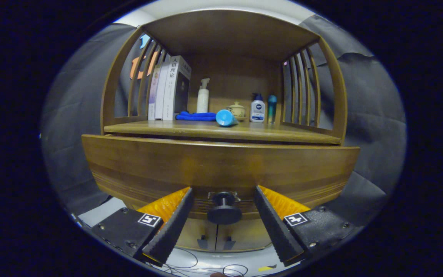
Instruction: Pull open the drawer, take out the items inside it, and place them on the countertop above the cabinet.
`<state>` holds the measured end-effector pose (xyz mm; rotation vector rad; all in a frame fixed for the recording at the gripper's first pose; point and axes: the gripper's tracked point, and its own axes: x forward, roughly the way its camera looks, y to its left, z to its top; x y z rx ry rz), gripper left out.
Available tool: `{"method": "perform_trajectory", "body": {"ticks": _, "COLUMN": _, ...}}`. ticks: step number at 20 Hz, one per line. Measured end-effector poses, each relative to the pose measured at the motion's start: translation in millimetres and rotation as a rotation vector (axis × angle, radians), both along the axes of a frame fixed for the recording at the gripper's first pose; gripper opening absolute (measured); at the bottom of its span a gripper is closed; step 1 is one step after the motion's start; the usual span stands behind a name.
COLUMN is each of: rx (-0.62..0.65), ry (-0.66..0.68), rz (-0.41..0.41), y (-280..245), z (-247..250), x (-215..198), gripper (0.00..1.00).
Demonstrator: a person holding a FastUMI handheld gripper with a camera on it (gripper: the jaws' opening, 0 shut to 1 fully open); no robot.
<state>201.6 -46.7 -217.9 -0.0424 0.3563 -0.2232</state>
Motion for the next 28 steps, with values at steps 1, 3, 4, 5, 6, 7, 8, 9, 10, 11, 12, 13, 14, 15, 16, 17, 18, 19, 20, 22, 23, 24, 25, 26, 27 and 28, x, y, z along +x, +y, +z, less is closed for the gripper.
{"method": "perform_trajectory", "body": {"ticks": 1, "rx": -0.004, "ry": 0.004, "rz": -0.001, "y": -0.9, "z": -0.8, "x": 5.3, "gripper": 1.00}}
{"method": "perform_trajectory", "body": {"ticks": 3, "rx": -0.005, "ry": 0.011, "rz": -0.002, "y": -2.0, "z": -3.1, "x": 13.4, "gripper": 1.00}}
{"method": "perform_trajectory", "body": {"ticks": 4, "rx": -0.003, "ry": 0.013, "rz": -0.003, "y": -3.2, "z": -3.2, "x": 18.3, "gripper": 1.00}}
{"method": "perform_trajectory", "body": {"ticks": 5, "rx": -0.001, "ry": 0.016, "rz": -0.003, "y": -3.8, "z": -4.0, "x": 22.7, "gripper": 1.00}}
{"method": "perform_trajectory", "body": {"ticks": 6, "rx": -0.001, "ry": 0.019, "rz": -0.004, "y": -4.9, "z": -4.9, "x": 26.5, "gripper": 1.00}}
{"method": "perform_trajectory", "body": {"ticks": 7, "rx": -0.001, "ry": 0.024, "rz": -0.004, "y": -5.5, "z": -5.8, "x": 29.7, "gripper": 1.00}}
{"method": "perform_trajectory", "body": {"ticks": 8, "rx": 0.001, "ry": 0.027, "rz": -0.005, "y": -5.9, "z": -6.5, "x": 32.8, "gripper": 1.00}}
{"method": "perform_trajectory", "body": {"ticks": 9, "rx": 0.004, "ry": 0.031, "rz": -0.006, "y": -6.1, "z": -6.6, "x": 35.5, "gripper": 1.00}}
{"method": "perform_trajectory", "body": {"ticks": 10, "rx": 0.007, "ry": 0.029, "rz": -0.012, "y": -5.8, "z": -7.8, "x": 37.6, "gripper": 1.00}}
{"method": "perform_trajectory", "body": {"ticks": 11, "rx": 0.001, "ry": 0.032, "rz": -0.015, "y": -4.8, "z": -8.9, "x": 40.6, "gripper": 1.00}}
{"method": "perform_trajectory", "body": {"ticks": 12, "rx": -0.007, "ry": 0.034, "rz": -0.018, "y": -5.0, "z": -8.8, "x": 38.6, "gripper": 1.00}}
{"method": "perform_trajectory", "body": {"ticks": 13, "rx": -0.017, "ry": 0.036, "rz": -0.018, "y": -4.3, "z": -9.1, "x": 38.1, "gripper": 1.00}}
{"method": "perform_trajectory", "body": {"ticks": 14, "rx": -0.029, "ry": 0.046, "rz": -0.018, "y": -4.3, "z": -12.0, "x": 39.9, "gripper": 1.00}}
{"method": "perform_trajectory", "body": {"ticks": 15, "rx": -0.046, "ry": 0.058, "rz": -0.017, "y": -4.4, "z": -13.4, "x": 40.2, "gripper": 1.00}}
{"method": "perform_trajectory", "body": {"ticks": 16, "rx": -0.063, "ry": 0.075, "rz": -0.016, "y": -5.3, "z": -15.5, "x": 39.4, "gripper": 1.00}}
{"method": "perform_trajectory", "body": {"ticks": 17, "rx": -0.072, "ry": 0.087, "rz": -0.014, "y": -5.4, "z": -15.4, "x": 38.8, "gripper": 1.00}}
{"method": "perform_trajectory", "body": {"ticks": 18, "rx": -0.065, "ry": 0.096, "rz": -0.006, "y": -3.7, "z": -15.3, "x": 39.5, "gripper": 1.00}}
{"method": "perform_trajectory", "body": {"ticks": 19, "rx": -0.040, "ry": 0.106, "rz": 0.006, "y": -1.9, "z": -14.3, "x": 38.7, "gripper": 1.00}}
{"method": "perform_trajectory", "body": {"ticks": 20, "rx": -0.013, "ry": 0.112, "rz": 0.008, "y": -1.3, "z": -12.0, "x": 36.1, "gripper": 1.00}}
{"method": "perform_trajectory", "body": {"ticks": 22, "rx": 0.020, "ry": 0.094, "rz": 0.011, "y": -1.1, "z": 3.2, "x": 28.0, "gripper": 1.00}}
{"method": "perform_trajectory", "body": {"ticks": 23, "rx": 0.017, "ry": 0.073, "rz": 0.017, "y": -0.7, "z": 14.2, "x": 21.4, "gripper": 1.00}}
{"method": "perform_trajectory", "body": {"ticks": 24, "rx": 0.009, "ry": 0.046, "rz": 0.025, "y": -0.3, "z": 27.0, "x": 12.9, "gripper": 1.00}}
{"method": "perform_trajectory", "body": {"ticks": 25, "rx": -0.002, "ry": 0.021, "rz": 0.036, "y": 1.0, "z": 39.4, "x": 6.3, "gripper": 1.00}}
{"method": "perform_trajectory", "body": {"ticks": 26, "rx": -0.011, "ry": -0.004, "rz": 0.050, "y": 4.2, "z": 50.4, "x": -2.1, "gripper": 1.00}}
{"method": "perform_trajectory", "body": {"ticks": 27, "rx": -0.019, "ry": -0.026, "rz": 0.065, "y": 5.5, "z": 61.1, "x": -15.3, "gripper": 1.00}}
{"method": "perform_trajectory", "body": {"ticks": 28, "rx": -0.025, "ry": -0.045, "rz": 0.076, "y": 10.8, "z": 69.0, "x": -20.2, "gripper": 1.00}}
